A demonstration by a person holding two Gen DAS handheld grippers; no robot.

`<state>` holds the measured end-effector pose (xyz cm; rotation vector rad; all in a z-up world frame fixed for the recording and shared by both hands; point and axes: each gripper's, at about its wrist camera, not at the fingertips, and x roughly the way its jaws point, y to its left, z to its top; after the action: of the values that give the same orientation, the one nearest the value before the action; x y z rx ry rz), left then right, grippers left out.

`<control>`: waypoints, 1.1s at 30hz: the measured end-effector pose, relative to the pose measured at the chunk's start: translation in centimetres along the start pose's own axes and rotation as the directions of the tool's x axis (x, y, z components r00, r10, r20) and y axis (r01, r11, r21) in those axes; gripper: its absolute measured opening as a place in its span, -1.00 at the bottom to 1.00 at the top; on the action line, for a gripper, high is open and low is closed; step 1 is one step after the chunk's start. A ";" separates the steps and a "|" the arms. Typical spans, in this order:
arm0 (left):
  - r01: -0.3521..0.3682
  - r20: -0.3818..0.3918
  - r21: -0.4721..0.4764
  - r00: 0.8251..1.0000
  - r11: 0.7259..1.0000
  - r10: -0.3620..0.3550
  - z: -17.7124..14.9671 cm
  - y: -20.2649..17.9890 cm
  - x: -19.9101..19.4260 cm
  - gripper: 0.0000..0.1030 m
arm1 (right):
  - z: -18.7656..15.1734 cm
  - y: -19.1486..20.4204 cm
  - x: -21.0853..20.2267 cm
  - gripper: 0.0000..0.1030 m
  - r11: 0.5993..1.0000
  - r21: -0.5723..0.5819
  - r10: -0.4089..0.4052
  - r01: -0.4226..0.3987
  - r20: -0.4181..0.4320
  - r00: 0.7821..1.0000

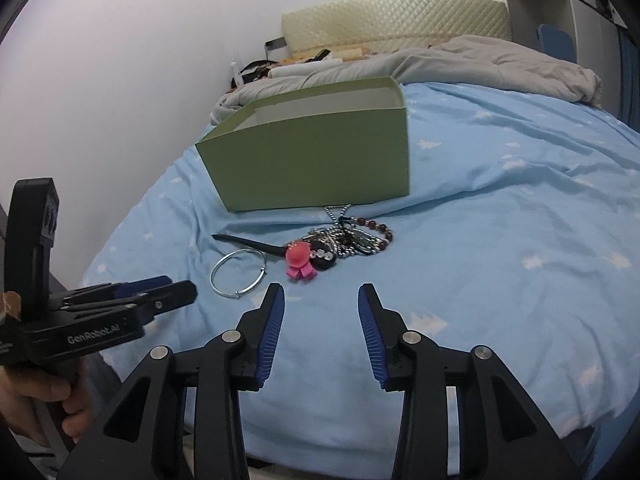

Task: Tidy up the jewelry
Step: 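Grasp the silver hoop with the left tool while the right tool grasps the pink hat charm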

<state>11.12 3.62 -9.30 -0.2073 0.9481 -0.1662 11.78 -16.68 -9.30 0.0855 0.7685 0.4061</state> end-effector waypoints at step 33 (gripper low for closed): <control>-0.145 -0.043 0.145 0.987 0.979 0.153 2.2 -0.1 6.4 -0.80 | 1.6 2.2 10.2 -0.53 0.998 -0.055 -0.033 0.027 -0.110 0.993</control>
<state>16.54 2.31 -13.05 -0.0007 0.9974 -0.1003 18.73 -10.55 -14.39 0.0010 0.8664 0.4052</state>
